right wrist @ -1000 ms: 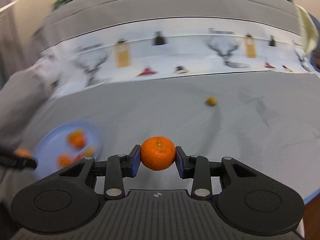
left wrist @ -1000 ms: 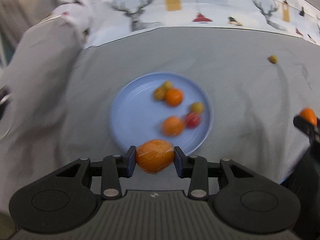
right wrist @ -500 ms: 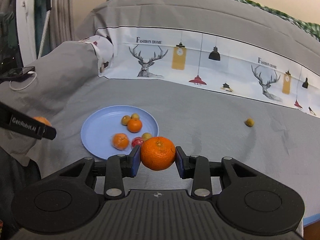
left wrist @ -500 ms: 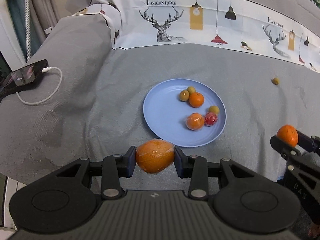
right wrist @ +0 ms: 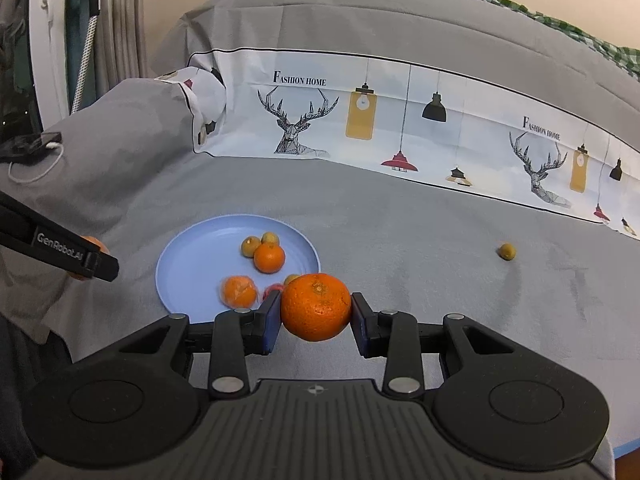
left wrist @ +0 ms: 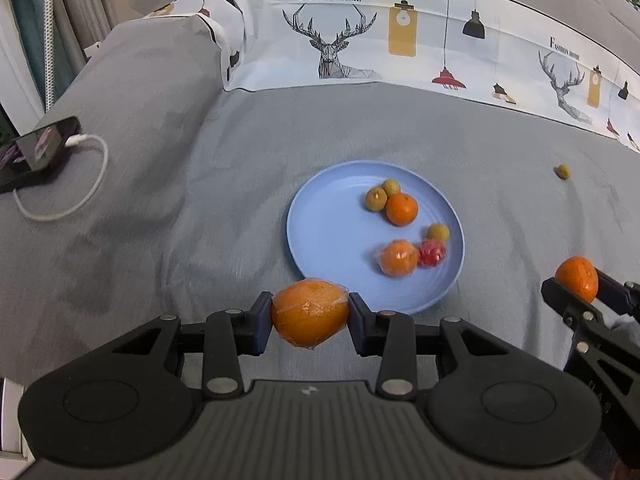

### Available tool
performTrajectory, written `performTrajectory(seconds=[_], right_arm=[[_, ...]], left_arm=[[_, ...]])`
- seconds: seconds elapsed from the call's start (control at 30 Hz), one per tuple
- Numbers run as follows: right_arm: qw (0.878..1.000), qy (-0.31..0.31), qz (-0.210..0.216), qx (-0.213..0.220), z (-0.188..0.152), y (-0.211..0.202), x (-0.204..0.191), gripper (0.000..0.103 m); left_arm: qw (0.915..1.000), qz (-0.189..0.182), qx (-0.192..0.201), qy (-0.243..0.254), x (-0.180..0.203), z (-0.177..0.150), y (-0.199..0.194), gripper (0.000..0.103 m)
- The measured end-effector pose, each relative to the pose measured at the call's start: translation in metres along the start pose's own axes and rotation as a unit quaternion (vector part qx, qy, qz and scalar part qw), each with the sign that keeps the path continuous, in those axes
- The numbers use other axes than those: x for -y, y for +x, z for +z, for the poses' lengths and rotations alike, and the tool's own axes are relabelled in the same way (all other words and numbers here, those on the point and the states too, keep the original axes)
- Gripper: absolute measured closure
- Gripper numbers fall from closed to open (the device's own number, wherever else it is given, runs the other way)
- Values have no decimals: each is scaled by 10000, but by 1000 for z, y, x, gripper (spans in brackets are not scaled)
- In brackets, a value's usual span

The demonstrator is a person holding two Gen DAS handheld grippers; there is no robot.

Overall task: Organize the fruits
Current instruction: 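Carry both oranges over the blue plate with both tools, then lower both oranges onto the blue plate and open both tools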

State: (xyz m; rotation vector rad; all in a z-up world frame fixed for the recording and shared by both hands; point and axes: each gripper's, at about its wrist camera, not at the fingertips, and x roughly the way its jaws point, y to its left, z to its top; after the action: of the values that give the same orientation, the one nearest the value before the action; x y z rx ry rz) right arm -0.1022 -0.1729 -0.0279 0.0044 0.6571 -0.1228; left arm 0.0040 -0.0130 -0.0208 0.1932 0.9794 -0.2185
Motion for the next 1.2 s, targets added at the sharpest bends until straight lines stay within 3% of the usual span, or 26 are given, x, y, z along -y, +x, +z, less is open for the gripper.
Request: performTrajectory(seconds=[0.4,0.83,1.17,1.2], right_arm=[[9999,61,124,-90,21,47,-3,65],[9978,-268,374,-472,20,102,-13,65],[9951,-461,646,-582,27,141,-21,65],[9951,-455,660,-584,28,144,-21,65]], left_arm=[[9995,-132,249,110,8,34,28,59],[9992,-219,-141,292,13,45,85,59],[9990,-44,-180,410,12,60,114,59],[9989,-14,-173,425,11,61,116,54]])
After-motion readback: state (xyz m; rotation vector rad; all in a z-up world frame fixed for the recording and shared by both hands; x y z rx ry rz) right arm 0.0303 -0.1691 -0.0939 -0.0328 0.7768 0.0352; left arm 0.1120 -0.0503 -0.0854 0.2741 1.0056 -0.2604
